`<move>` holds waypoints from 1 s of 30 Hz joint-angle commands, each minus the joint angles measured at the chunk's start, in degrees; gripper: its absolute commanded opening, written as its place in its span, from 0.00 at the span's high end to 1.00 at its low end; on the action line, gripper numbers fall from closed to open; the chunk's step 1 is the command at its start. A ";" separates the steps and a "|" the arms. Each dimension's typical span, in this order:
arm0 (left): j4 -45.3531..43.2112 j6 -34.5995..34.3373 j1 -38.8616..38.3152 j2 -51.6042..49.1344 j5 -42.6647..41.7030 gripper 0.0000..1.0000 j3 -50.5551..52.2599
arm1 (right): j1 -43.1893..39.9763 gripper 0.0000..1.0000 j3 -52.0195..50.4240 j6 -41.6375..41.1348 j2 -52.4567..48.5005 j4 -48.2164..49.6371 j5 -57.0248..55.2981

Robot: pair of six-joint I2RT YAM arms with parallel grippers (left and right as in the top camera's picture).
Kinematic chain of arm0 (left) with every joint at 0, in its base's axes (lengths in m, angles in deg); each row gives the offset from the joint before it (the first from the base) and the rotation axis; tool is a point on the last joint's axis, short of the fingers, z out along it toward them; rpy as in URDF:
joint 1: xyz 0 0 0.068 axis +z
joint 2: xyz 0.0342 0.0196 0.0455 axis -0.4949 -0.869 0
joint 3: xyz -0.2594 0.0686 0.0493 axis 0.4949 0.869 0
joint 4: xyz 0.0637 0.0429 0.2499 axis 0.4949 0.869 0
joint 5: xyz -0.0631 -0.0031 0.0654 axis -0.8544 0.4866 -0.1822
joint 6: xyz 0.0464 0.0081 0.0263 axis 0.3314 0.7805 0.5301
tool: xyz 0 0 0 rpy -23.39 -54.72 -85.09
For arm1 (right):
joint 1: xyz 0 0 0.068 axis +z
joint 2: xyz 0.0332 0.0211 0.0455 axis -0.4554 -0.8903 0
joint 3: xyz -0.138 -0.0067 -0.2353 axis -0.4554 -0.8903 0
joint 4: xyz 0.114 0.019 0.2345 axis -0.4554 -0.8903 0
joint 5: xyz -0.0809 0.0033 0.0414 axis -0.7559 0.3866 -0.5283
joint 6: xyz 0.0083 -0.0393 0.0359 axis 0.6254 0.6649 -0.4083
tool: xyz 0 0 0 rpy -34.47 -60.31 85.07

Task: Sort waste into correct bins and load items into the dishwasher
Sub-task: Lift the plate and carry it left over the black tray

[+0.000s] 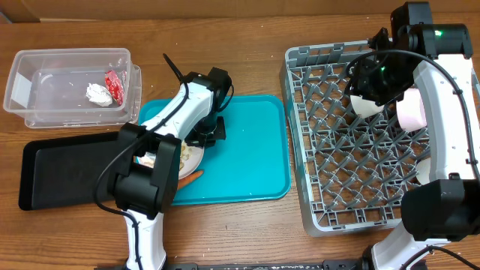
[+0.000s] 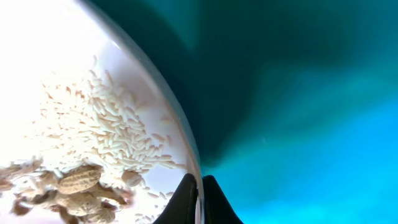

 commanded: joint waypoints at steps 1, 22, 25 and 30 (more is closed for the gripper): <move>1.51 1.14 -0.09 -1.16 2.60 0.96 -4.11 | 0.26 0.55 1.03 0.26 1.44 0.04 0.28; 11.19 0.42 0.13 -0.76 1.90 0.96 -12.09 | 0.22 0.55 1.03 0.48 1.44 -0.39 -0.42; 12.26 -0.24 0.11 -0.76 2.16 0.96 -12.22 | 0.22 0.55 1.03 0.48 1.44 -0.50 -0.44; 12.79 -0.44 0.11 -0.76 2.75 0.96 -13.11 | 0.22 0.55 1.03 0.48 1.44 -0.59 -0.44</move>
